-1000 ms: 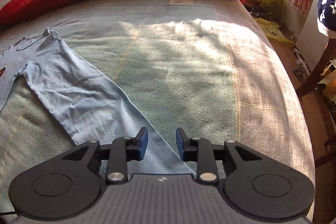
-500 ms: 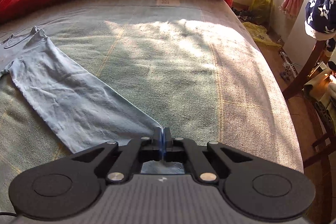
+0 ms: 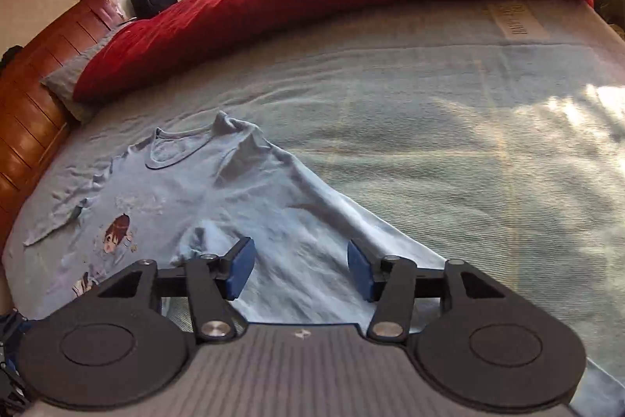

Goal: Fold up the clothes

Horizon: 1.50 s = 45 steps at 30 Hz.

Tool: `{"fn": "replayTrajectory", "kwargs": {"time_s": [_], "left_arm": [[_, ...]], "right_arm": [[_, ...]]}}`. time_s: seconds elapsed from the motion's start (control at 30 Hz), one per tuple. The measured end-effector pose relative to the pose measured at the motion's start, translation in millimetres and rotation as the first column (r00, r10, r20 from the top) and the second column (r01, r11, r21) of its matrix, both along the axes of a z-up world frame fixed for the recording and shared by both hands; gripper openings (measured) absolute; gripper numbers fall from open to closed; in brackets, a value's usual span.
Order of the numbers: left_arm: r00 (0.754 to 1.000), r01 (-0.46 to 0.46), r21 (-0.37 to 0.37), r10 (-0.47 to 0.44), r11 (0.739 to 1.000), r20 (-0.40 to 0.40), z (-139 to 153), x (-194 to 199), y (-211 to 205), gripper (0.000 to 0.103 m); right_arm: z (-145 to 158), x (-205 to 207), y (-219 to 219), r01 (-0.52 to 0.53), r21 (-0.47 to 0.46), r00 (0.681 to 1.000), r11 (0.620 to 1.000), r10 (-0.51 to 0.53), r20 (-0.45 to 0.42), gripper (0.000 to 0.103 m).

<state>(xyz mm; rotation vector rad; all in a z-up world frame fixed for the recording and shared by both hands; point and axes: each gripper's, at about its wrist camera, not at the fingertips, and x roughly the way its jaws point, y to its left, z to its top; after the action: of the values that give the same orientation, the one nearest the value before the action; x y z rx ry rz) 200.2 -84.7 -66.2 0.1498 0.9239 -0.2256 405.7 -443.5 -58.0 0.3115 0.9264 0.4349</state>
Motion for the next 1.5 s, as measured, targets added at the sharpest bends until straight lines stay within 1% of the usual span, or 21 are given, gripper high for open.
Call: {"fn": "replayTrajectory", "kwargs": {"time_s": [0.03, 0.07, 0.13, 0.2, 0.33, 0.4, 0.47, 0.5, 0.57, 0.67, 0.73, 0.83, 0.87, 0.97, 1.03, 1.13, 1.27, 1.3, 1.4, 1.43, 1.5], "left_arm": [[1.0, -0.007, -0.001, 0.007, 1.0, -0.006, -0.9, 2.3, 3.1, 0.102], [1.0, -0.013, -0.002, 0.013, 1.0, -0.012, -1.9, 4.6, 6.1, 0.102], [1.0, -0.021, -0.002, 0.021, 1.0, -0.018, -5.3, 8.0, 11.7, 0.102], [0.999, -0.031, -0.015, 0.031, 0.999, -0.032, -10.7, 10.3, 17.1, 0.102], [0.997, -0.045, -0.036, 0.043, 0.998, -0.068, -25.0, 12.9, 23.2, 0.102], [0.997, -0.041, -0.038, 0.039, 0.998, -0.063, -27.6, 12.3, 23.2, 0.102], [0.998, -0.039, -0.042, 0.036, 0.998, -0.06, -26.9, 12.2, 23.5, 0.102], [0.998, -0.038, -0.044, 0.035, 0.998, -0.06, -26.4, 12.5, 23.6, 0.102], [0.998, -0.034, -0.043, 0.031, 0.998, -0.061, -25.6, 13.2, 23.3, 0.102], [0.998, -0.028, -0.042, 0.025, 0.999, -0.066, -25.0, 13.8, 23.8, 0.102], [0.997, -0.033, -0.043, 0.03, 0.999, -0.067, -24.6, 12.8, 25.6, 0.102], [0.997, -0.045, -0.046, 0.042, 0.998, -0.071, -24.3, 11.4, 30.6, 0.102], [0.996, -0.049, -0.046, 0.046, 0.998, -0.073, -24.3, 11.2, 32.2, 0.102], [0.996, -0.049, -0.041, 0.046, 0.998, -0.072, -23.4, 9.7, 35.2, 0.102], [0.996, -0.049, -0.049, 0.046, 0.998, -0.071, -23.0, 8.6, 37.9, 0.102], [0.997, -0.041, -0.057, 0.037, 0.998, -0.068, -24.7, 7.2, 40.6, 0.102], [0.998, -0.013, -0.039, 0.011, 0.999, -0.057, -25.9, 7.6, 38.2, 0.102], [0.999, -0.009, -0.037, 0.007, 0.999, -0.052, -25.2, 7.7, 38.0, 0.102], [0.999, -0.011, -0.045, 0.009, 0.999, -0.038, -21.3, 7.2, 40.8, 0.102], [0.999, -0.016, -0.047, 0.015, 0.999, -0.034, -19.5, 6.3, 43.0, 0.102], [0.999, -0.027, -0.052, 0.026, 0.998, -0.024, -16.0, 4.3, 47.4, 0.102]], "right_arm": [[-6.4, 8.6, 4.8, 0.003, 0.015, 1.0, 1.0, -0.002, -0.024, 0.068], [-13.0, 16.8, 9.1, 0.008, 0.029, 0.999, 1.0, -0.007, -0.048, 0.068], [-27.2, 22.1, 5.1, 0.039, 0.018, 0.995, 0.999, -0.037, -0.097, 0.068], [-33.4, 14.3, -14.6, 0.079, 0.004, 0.993, 0.997, -0.078, -0.085, 0.068], [-35.0, -14.3, -72.3, 0.213, -0.036, 0.972, 0.976, -0.215, -0.096, 0.068], [-34.2, -29.3, -100.1, 0.269, -0.046, 0.955, 0.962, -0.273, -0.116, 0.068], [-27.1, -40.4, -110.2, 0.319, -0.049, 0.94, 0.946, -0.323, -0.112, 0.069], [-20.5, -43.1, -109.0, 0.329, -0.06, 0.938, 0.942, -0.333, -0.097, 0.071], [-7.5, -39.6, -86.5, 0.288, -0.039, 0.955, 0.957, -0.29, -0.063, 0.072], [11.8, -33.8, -51.7, 0.223, -0.014, 0.975, 0.975, -0.223, -0.01, 0.077], [18.3, -23.5, -7.9, 0.151, -0.044, 0.988, 0.988, -0.15, 0.021, 0.079], [17.1, -5.4, 58.4, 0.075, -0.17, 0.995, 0.983, -0.062, 0.078, 0.079], [13.0, 0.5, 75.5, 0.056, -0.206, 0.996, 0.977, -0.041, 0.078, 0.079], [-8.4, 13.3, 114.3, 0.014, -0.339, 0.997, 0.941, 0.012, 0.074, 0.079], [-26.3, 11.1, 120.7, -0.003, -0.435, 0.998, 0.9, 0.03, 0.054, 0.079], [-26.9, -7.9, 103.7, -0.012, -0.44, 0.999, 0.898, 0.028, 0.029, 0.085], [-20.9, -35.0, 79.8, -0.02, -0.442, 1.0, 0.897, 0.011, -0.023, 0.085], [-16.1, -39.1, 80.5, -0.022, -0.447, 1.0, 0.894, 0.012, -0.025, 0.085], [4.8, -40.7, 93.8, -0.027, -0.397, 0.999, 0.917, 0.037, 0.019, 0.085], [12.8, -35.9, 106.9, -0.04, -0.375, 0.997, 0.926, 0.059, 0.04, 0.085], [17.5, -26.3, 131.6, -0.066, -0.359, 0.993, 0.931, 0.096, 0.066, 0.085]]}}
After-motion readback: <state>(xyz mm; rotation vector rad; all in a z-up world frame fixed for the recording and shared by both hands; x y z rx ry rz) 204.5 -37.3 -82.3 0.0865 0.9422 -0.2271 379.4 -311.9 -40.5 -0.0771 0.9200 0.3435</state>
